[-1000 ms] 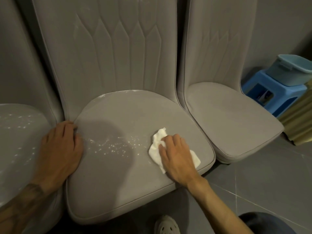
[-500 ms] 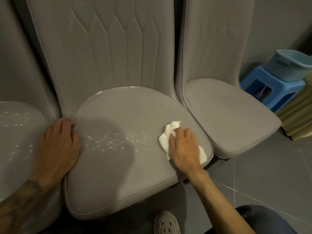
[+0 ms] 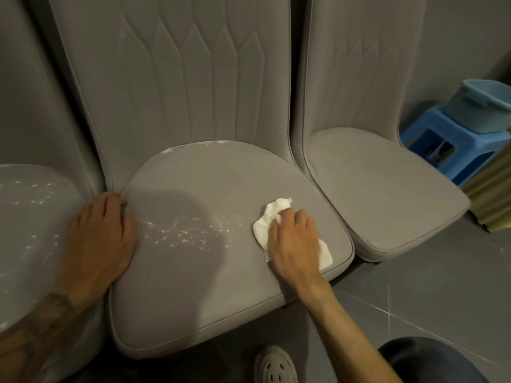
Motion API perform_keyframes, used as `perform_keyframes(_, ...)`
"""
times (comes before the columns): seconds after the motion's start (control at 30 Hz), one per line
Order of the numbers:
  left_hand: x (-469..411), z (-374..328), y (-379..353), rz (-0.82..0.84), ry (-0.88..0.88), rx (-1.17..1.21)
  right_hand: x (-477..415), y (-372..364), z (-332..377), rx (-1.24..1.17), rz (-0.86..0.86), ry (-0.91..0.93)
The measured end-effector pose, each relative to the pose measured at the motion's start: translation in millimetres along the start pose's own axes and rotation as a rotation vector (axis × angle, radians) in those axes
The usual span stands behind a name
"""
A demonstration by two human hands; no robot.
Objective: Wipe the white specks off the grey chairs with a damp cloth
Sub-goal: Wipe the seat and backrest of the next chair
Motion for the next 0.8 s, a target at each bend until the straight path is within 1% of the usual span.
perform_keyframes(0.03, 0.0, 0.5, -0.2, 0.000, 0.001, 0.001, 0.6, 1.4, 9.0, 0.004, -0.007, -0.012)
perform_keyframes(0.07, 0.1, 0.9, -0.2, -0.001, 0.003, 0.003, 5.8, 2.3, 25.1, -0.022, -0.008, 0.021)
perform_keyframes(0.17, -0.5, 3.9, -1.7, -0.001, -0.007, -0.004, 34.3, 3.9, 74.2, -0.168, -0.003, 0.272)
perform_keyframes(0.23, -0.6, 5.6, -3.1, 0.001, -0.018, 0.000, 34.0, 5.5, 71.7, -0.217, -0.002, 0.387)
perform_keyframes(0.3, -0.7, 5.1, -4.0, -0.008, -0.025, 0.002, 11.4, 1.0, 46.7, -0.154, -0.004, 0.368)
perform_keyframes(0.4, 0.0, 1.8, -4.7, -0.017, -0.014, 0.013, -34.0, -8.2, 12.2, 0.009, 0.045, 0.141)
perform_keyframes(0.43, 0.1, 1.2, -5.1, -0.018, -0.009, 0.014, -42.0, -8.9, 13.1, 0.061, 0.053, 0.092)
perform_keyframes(0.47, -0.5, 0.7, -5.0, -0.018, -0.009, 0.017, -44.5, -8.2, 22.9, 0.089, 0.049, 0.082)
perform_keyframes(0.5, -0.9, 1.0, -4.8, -0.019, -0.008, 0.021, -41.2, -9.1, 38.3, 0.075, 0.052, 0.111)
perform_keyframes(0.53, -1.2, 2.4, -4.7, -0.020, -0.005, 0.025, -33.3, -10.6, 56.3, 0.022, 0.052, 0.184)
perform_keyframes(0.6, -1.2, 5.1, -5.1, -0.023, -0.006, 0.030, -8.9, -8.5, 85.7, -0.120, 0.035, 0.394)
perform_keyframes(0.63, -1.3, 6.2, -5.7, -0.021, -0.008, 0.030, -2.9, -7.6, 89.2, -0.174, 0.039, 0.466)
perform_keyframes(0.67, -1.0, 7.1, -6.2, -0.020, -0.006, 0.029, -6.4, -7.2, 84.7, -0.179, 0.048, 0.509)
perform_keyframes(0.7, -0.8, 7.1, -6.7, -0.018, -0.003, 0.030, -17.7, -10.0, 76.1, -0.127, 0.061, 0.510)
perform_keyframes(0.73, -0.8, 6.3, -6.8, -0.016, -0.004, 0.027, -33.5, -15.1, 65.9, -0.052, 0.070, 0.464)
perform_keyframes(0.8, -0.7, 5.3, -7.4, -0.012, -0.004, 0.018, -64.7, -20.6, 49.6, 0.056, 0.105, 0.271)
Point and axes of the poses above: each hand's wrist, its own x-axis away from the middle knuckle, its own y-axis out of the back of the hand, z = x × y, the point moved 4 cm from there along -x, towards the middle knuckle, and after that the axes turned 15 degrees about x, right-handed, at the moved point
